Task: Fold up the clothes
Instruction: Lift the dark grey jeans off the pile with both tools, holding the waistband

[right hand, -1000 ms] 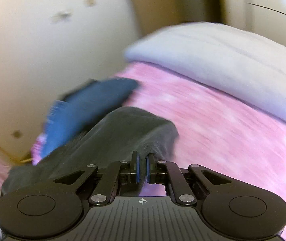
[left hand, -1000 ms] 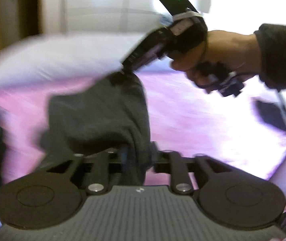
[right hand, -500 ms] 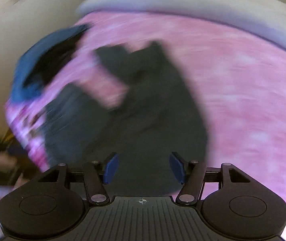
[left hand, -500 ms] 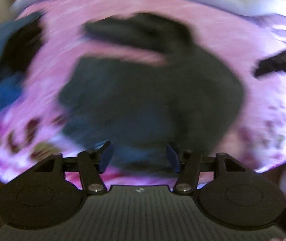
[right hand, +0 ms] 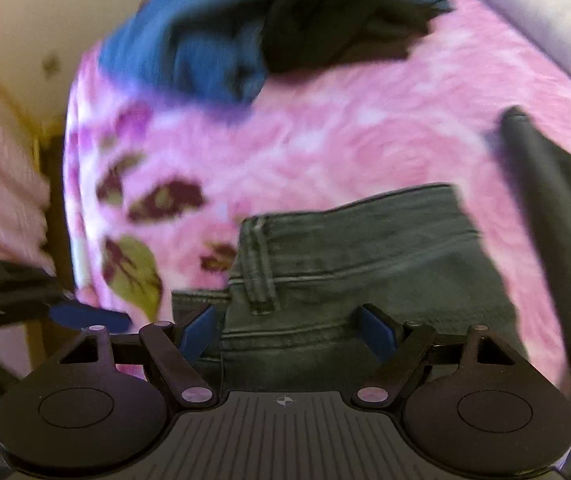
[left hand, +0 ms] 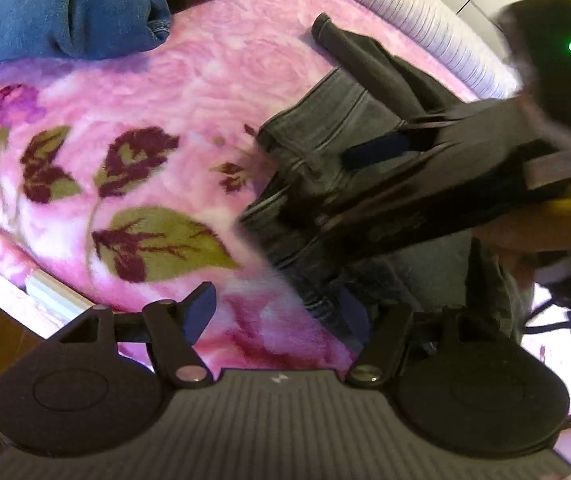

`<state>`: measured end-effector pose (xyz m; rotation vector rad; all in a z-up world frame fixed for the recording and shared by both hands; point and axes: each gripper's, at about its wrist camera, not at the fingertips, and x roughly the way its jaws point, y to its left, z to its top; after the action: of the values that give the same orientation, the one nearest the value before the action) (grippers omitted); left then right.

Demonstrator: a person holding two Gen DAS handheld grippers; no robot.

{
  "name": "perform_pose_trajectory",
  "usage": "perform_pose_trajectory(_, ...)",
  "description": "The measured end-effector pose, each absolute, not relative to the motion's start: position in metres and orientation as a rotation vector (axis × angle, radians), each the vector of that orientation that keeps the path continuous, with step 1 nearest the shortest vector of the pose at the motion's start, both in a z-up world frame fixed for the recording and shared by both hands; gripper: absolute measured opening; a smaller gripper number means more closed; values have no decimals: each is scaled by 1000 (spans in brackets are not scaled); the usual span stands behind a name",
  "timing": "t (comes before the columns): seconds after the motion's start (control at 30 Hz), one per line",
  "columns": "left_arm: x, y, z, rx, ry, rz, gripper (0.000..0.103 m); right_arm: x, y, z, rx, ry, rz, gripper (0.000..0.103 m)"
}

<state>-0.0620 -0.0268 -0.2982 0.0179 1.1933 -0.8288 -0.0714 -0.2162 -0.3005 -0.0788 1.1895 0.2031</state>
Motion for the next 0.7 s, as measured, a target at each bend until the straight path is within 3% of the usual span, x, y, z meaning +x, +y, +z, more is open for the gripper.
perform_pose_trajectory(0.03, -61, -27, -298, 10, 1194, -837, 60, -70, -215, -303, -105, 1199, 213, 81)
perform_pose_trajectory(0.1, -59, -29, -298, -5, 1196, -852, 59, -75, -227, -294, -81, 1185, 222, 45)
perform_pose_trajectory(0.13, -56, -34, -300, -10, 1206, -852, 59, -77, -232, -290, -69, 1179, 227, 15)
perform_pose_trajectory(0.17, -52, -39, -301, -14, 1217, -853, 59, -82, -238, -283, -56, 1167, 214, 8)
perform_pose_trajectory(0.3, -37, -71, -301, -15, 1280, -844, 62, -104, -277, -229, 65, 1078, 63, 7)
perform_pose_trajectory(0.37, -32, -89, -303, 29, 1331, -797, 59, -123, -304, -196, 132, 1019, -34, 6)
perform_pose_trajectory(0.4, -31, -94, -303, 56, 1343, -774, 53, -134, -320, -181, 179, 991, -89, 6)
perform_pose_trajectory(0.43, -30, -97, -301, 85, 1342, -747, 30, -145, -335, -167, 217, 965, -143, 6)
perform_pose_trajectory(0.53, -23, -90, -288, -1, 1326, -791, 15, -179, -368, -133, 300, 897, -273, 6)
perform_pose_trajectory(0.63, -24, -91, -264, -9, 1263, -874, 16, -206, -379, -111, 325, 858, -341, 6)
perform_pose_trajectory(0.7, -23, -89, -263, -21, 1274, -867, 24, -218, -378, -101, 319, 851, -356, 6)
